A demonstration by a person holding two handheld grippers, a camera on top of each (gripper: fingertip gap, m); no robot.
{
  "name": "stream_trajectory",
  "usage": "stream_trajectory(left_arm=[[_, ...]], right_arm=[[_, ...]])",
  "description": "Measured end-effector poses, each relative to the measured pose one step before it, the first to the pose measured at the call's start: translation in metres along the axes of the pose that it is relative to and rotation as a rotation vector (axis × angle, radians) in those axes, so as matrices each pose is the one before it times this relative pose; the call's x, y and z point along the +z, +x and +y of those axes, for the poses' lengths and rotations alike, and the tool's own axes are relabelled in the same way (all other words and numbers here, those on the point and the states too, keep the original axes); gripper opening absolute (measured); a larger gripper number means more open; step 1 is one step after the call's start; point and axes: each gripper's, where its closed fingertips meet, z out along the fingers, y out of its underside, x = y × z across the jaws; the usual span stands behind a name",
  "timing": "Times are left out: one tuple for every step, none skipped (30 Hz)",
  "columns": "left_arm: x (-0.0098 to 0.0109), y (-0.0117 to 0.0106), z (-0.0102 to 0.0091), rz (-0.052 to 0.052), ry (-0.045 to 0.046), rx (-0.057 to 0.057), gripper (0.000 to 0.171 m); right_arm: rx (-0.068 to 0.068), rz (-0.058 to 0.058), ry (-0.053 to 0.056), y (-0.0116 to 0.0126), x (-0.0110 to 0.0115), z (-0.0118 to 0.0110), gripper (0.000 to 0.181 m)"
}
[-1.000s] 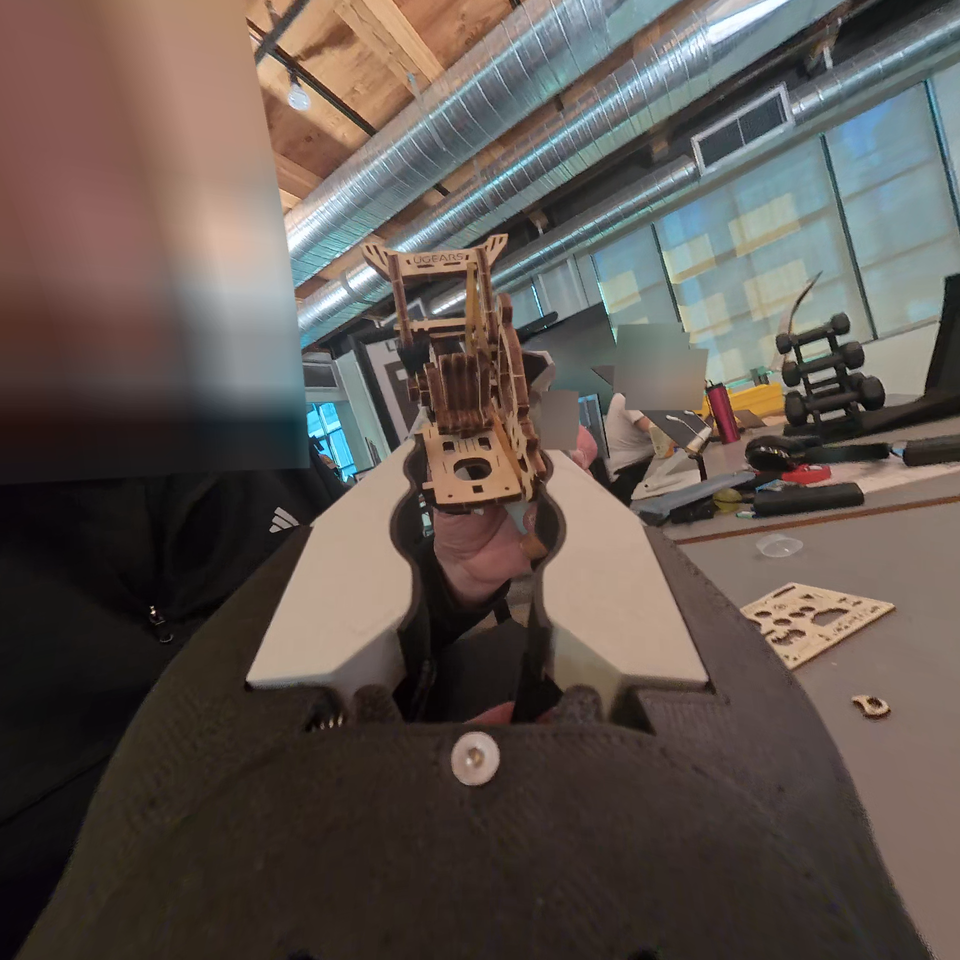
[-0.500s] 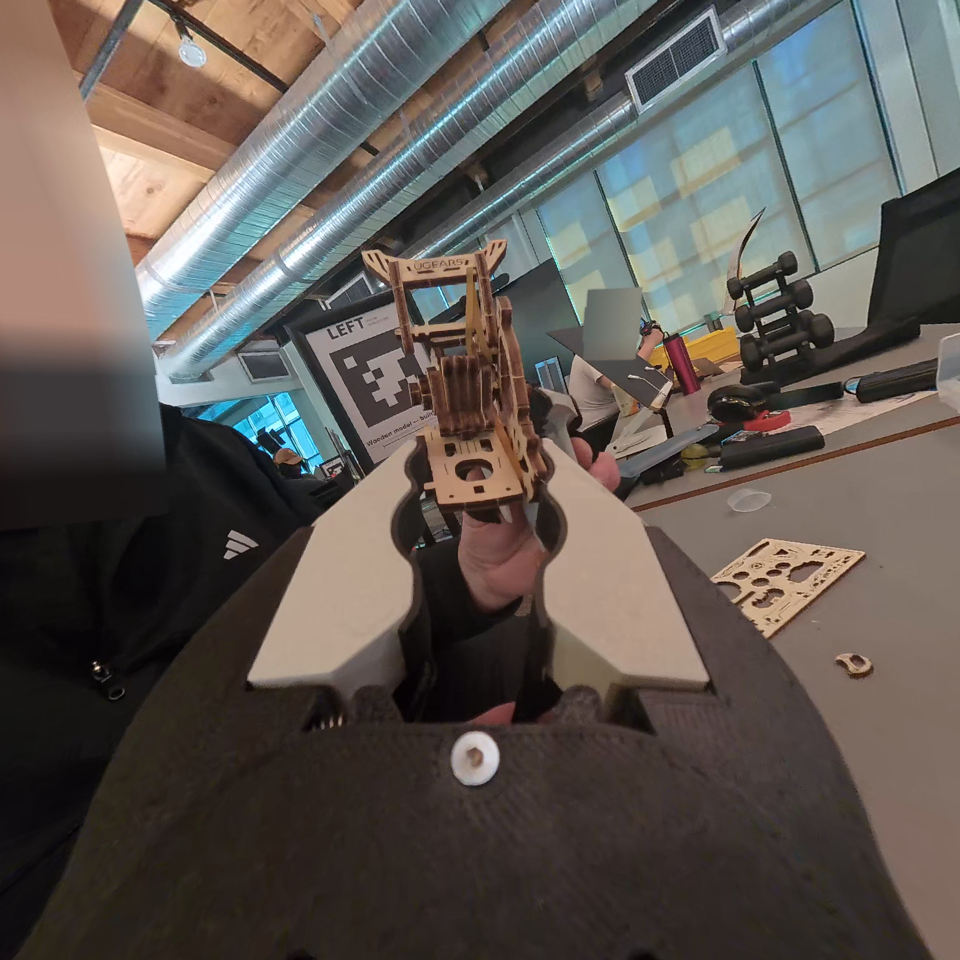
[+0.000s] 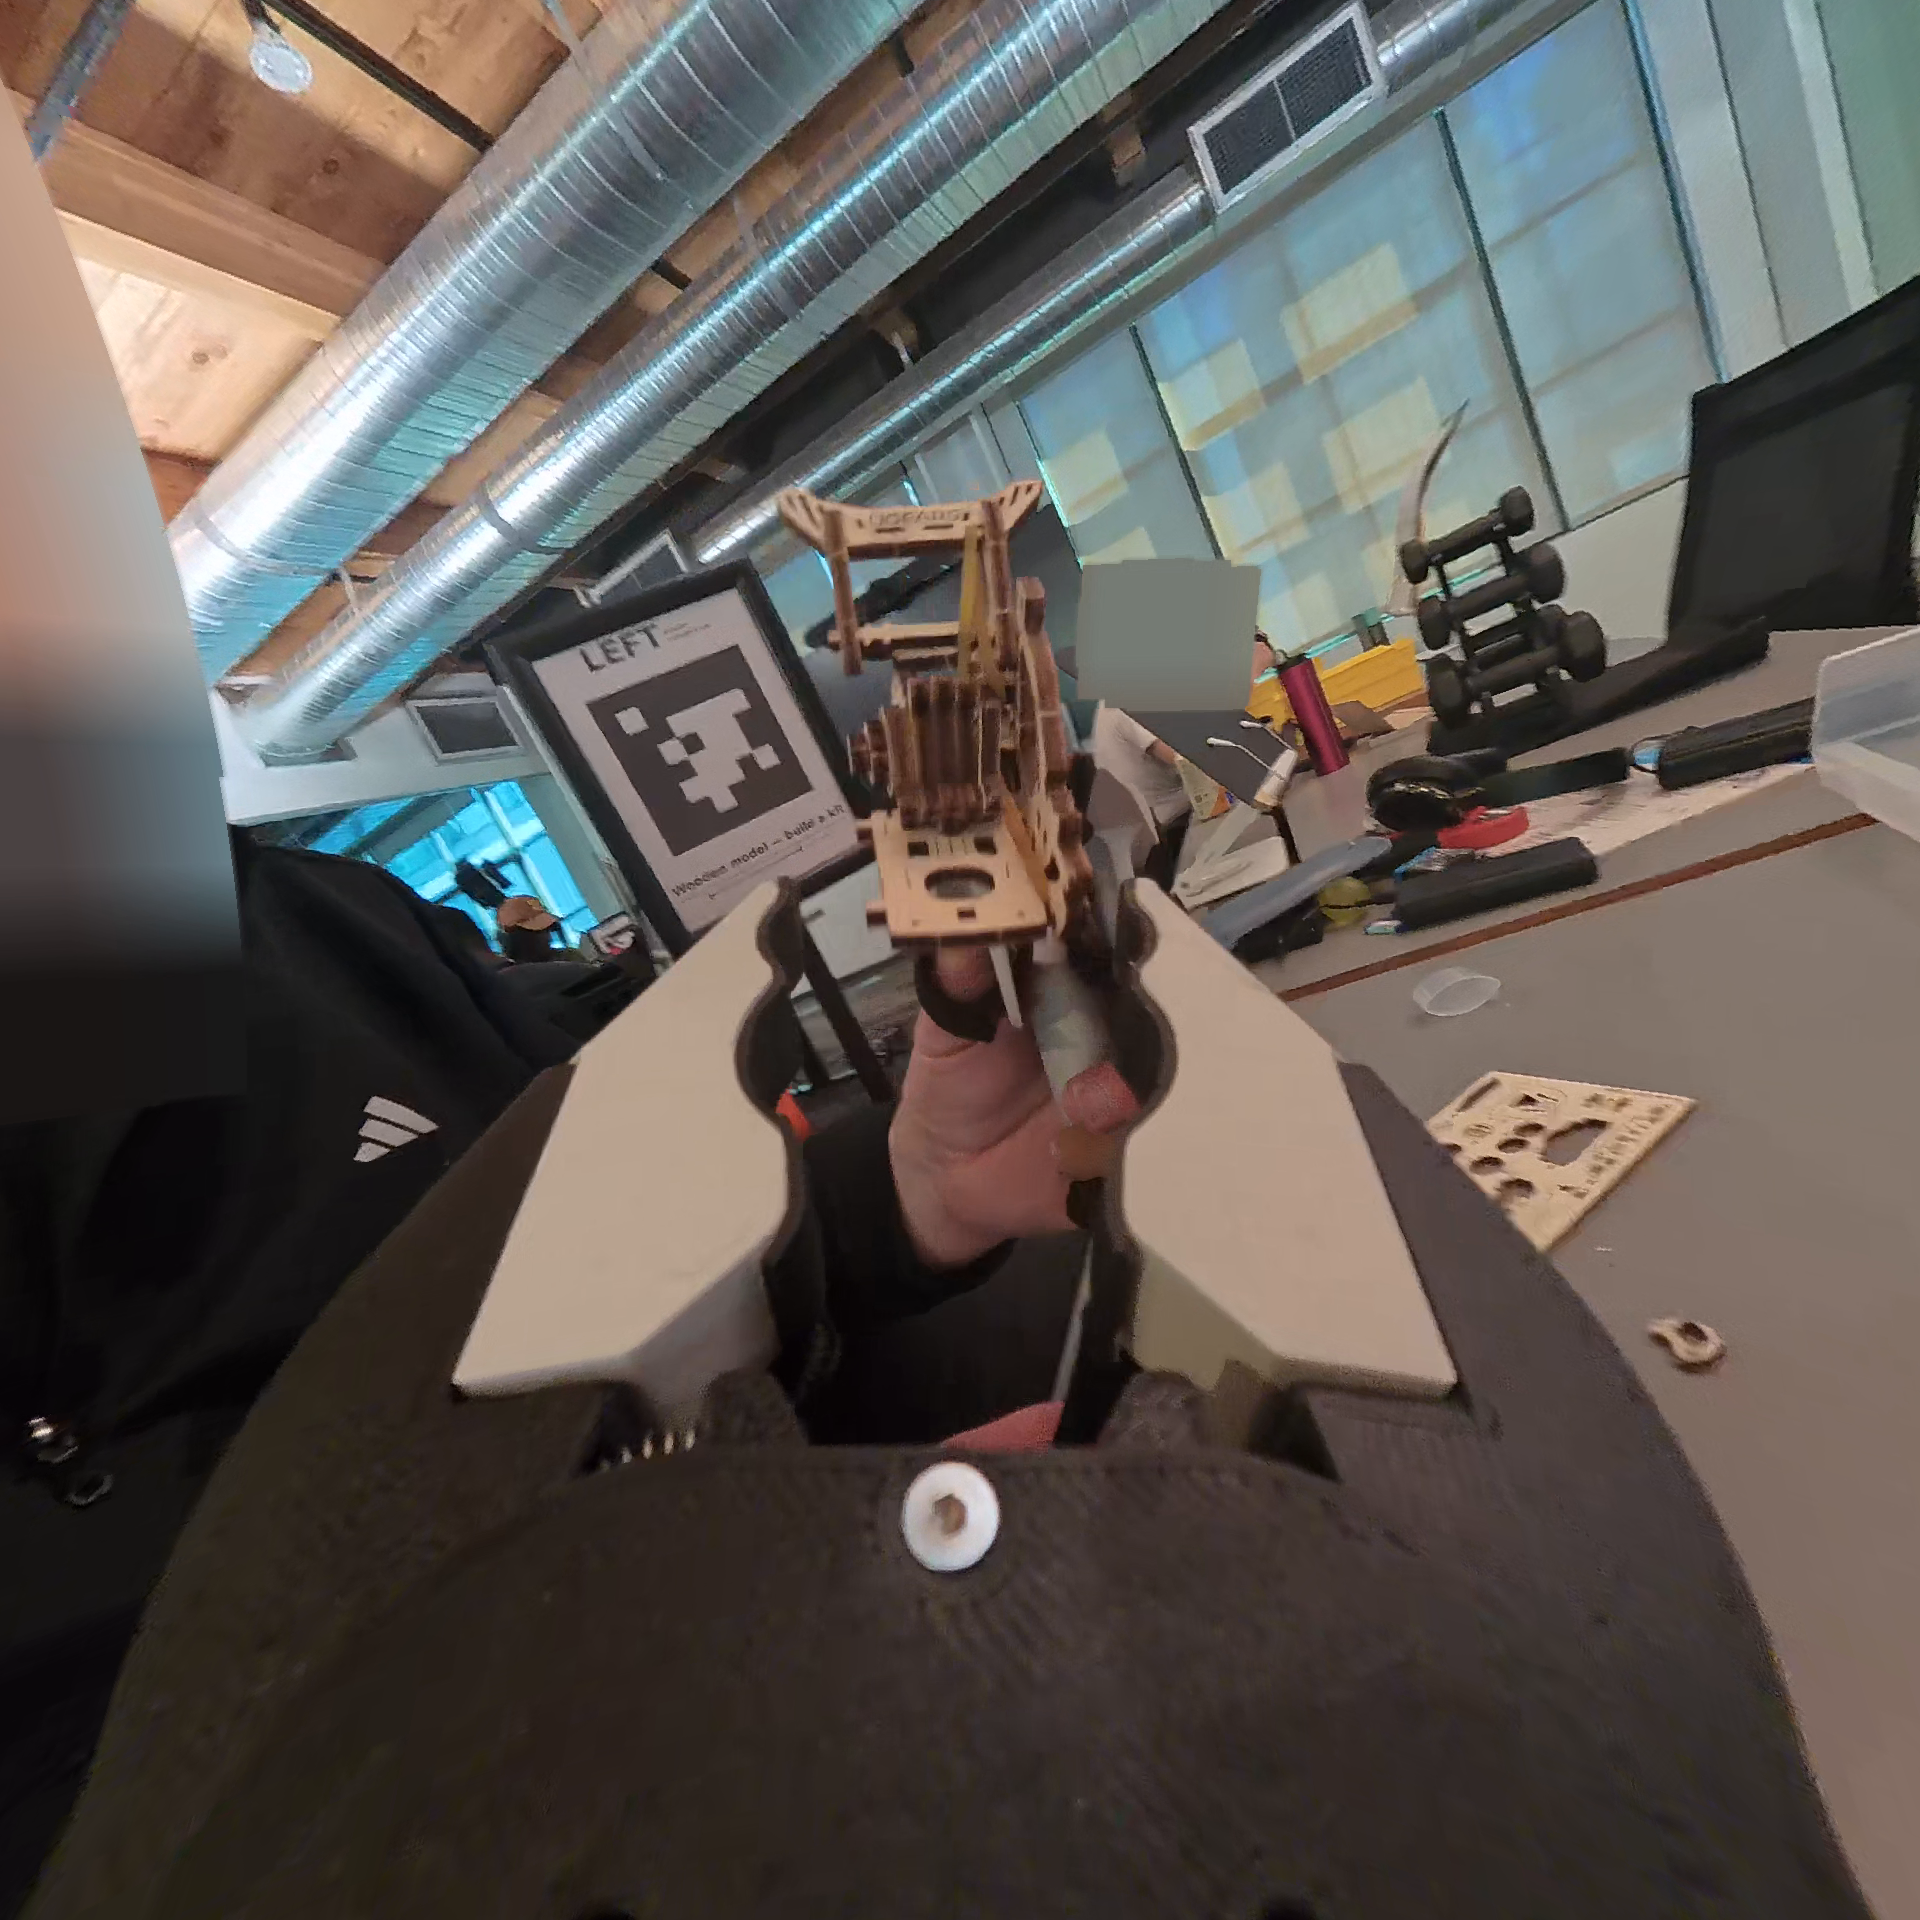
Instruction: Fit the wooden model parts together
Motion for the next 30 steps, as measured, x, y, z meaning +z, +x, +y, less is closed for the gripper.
stream_trajectory(left_arm=[[-0.00251,-0.00339,-0.00106,-0.0016,0.01383,-0.0212,0.017],[-0.00258,-0.00275,-0.00107,-0.0018,0.01185,-0.011,0.017],[-0.00256,-0.00264,-0.00092,-0.0033,0.00572,-0.0067,0.017],[-0.00311,-0.00379,-0.00036,-0.0122,-0.00101,-0.0001,0.017],[-0.00351,-0.00409,-0.00043,-0.0123,-0.00183,0.0042,0.017],[-0.00411,-0.0044,-0.00067,-0.0114,-0.00119,0.0035,0.017],[-0.00429,-0.00586,0.00028,-0.0195,-0.00542,0.0099,0.017],[-0.00394,-0.00746,0.00263,-0.0295,-0.01818,0.0166,0.017],[-0.0032,-0.00712,0.00333,-0.0249,-0.01915,0.0082,0.016],[-0.00282,-0.00519,0.00178,-0.0099,-0.00498,-0.0048,0.017],[-0.00217,-0.00522,0.00226,-0.009,-0.00613,-0.0128,0.017],[-0.00149,-0.00604,0.00324,-0.0161,-0.00912,-0.016,0.017],[-0.00097,-0.00463,0.00272,-0.0089,-0.00356,-0.0143,0.017],[-0.00024,-0.00287,0.00313,-0.0013,-0.00448,-0.0112,0.017],[0.00038,-0.00254,0.00404,-0.0026,-0.00802,-0.0082,0.017],[0.00088,-0.00196,0.00411,-0.0002,-0.00697,-0.0093,0.017],[0.00095,-0.00121,0.00342,0.0055,-0.00305,-0.0129,0.016],[0.001,-0.00163,0.0034,0.0035,-0.00372,-0.0155,0.017],[0.00103,-0.00256,0.00349,-0.0032,-0.00646,-0.0156,0.017],[0.00111,-0.00192,0.00321,-0.0001,-0.00486,-0.0146,0.017],[0.00142,-0.00139,0.00346,0.0028,-0.008,-0.0167,0.017],[0.00143,-0.00137,0.00327,0.0015,-0.00765,-0.0154,0.017],[0.00112,-0.00158,0.00249,0.0002,-0.00467,-0.0148,0.017],[0.0007,-0.00094,0.00151,0.0051,-0.00024,-0.015,0.017],[0.00037,0.00023,0.00016,0.0137,0.00702,-0.0107,0.017],[0.00013,0.00023,0.00006,0.0139,0.00747,-0.0083,0.017],[-0.00011,-0.00066,0.00027,0.0089,0.0064,-0.0084,0.017],[-0.00035,0.00103,-0.00103,0.0206,0.01485,-0.0056,0.017],[-0.00029,0.00363,-0.002,0.0341,0.01828,0.0017,0.017],[0.00013,0.00232,-0.00101,0.0222,0.00874,0.0067,0.016]], right_arm=[[-0.014,0.0301,-0.0175,0.00357,-0.00064,0.00171,0.058],[-0.0159,0.0259,-0.0135,0.00237,-0.00227,0.00049,0.06],[-0.0166,0.0267,-0.0083,0.00221,-0.00424,-0.00104,0.059],[-0.0264,0.0476,-0.0291,0.00522,-0.00619,0.00101,0.058],[-0.0478,0.076,-0.0616,0.00919,-0.00838,0.00503,0.058],[-0.0586,0.0865,-0.0756,0.01135,-0.01012,0.00752,0.056],[-0.047,0.0784,-0.0743,0.01132,-0.00982,0.00884,0.052],[-0.0457,0.0742,-0.0975,0.01154,-0.00832,0.01379,0.049],[-0.0533,0.0784,-0.1095,0.01206,-0.00632,0.01698,0.045],[-0.0481,0.0589,-0.0846,0.00834,-0.00339,0.0147,0.044],[-0.0286,0.0339,-0.0718,0.00432,-0.00027,0.01358,0.041],[-0.0205,0.0182,-0.0772,0.00173,0.00242,0.01444,0.038],[-0.0283,0.0103,-0.0716,-0.0004,0.00466,0.01361,0.033],[-0.0315,0.0133,-0.0634,-0.00088,0.00668,0.01204,0.032],[-0.0251,0.0079,-0.063,-0.00211,0.00852,0.01146,0.032],[-0.0174,0.0017,-0.0486,-0.00311,0.00954,0.00867,0.031],[-0.0132,0.0057,-0.0255,-0.00232,0.00945,0.00506,0.03],[-0.0078,-0.0028,-0.0161,-0.00298,0.0089,0.00343,0.03],[-0.0051,-0.0062,-0.0227,-0.00265,0.00832,0.00413,0.029],[-0.0101,0.011,-0.0282,0.00045,0.00753,0.00468,0.029],[-0.0106,0.0157,-0.0183,0.00124,0.00648,0.00316,0.028],[-0.0002,0.0026,-0.0123,-0.00011,0.00544,0.00221,0.025],[0.0036,0.0074,-0.0152,0.00129,0.00468,0.00248,0.021],[-0.005,0.0151,-0.0186,0.00254,0.00387,0.00301,0.019],[-0.0127,0.0058,-0.0111,0.00075,0.00291,0.00185,0.016],[-0.0061,-0.0024,-0.0002,-0.0004,0.00188,0.00037,0.012],[0.004,-0.0031,0.007,0.00011,0.00062,-0.00077,0.012],[0.0077,-0.007,0.0077,-0.00004,-0.00024,-0.00047,0.012],[0.0119,-0.0086,0.0116,0.00022,-0.00109,-0.00088,0.012],[0.0191,-0.0089,0.031,0.00048,-0.00309,-0.00382,0.012]])
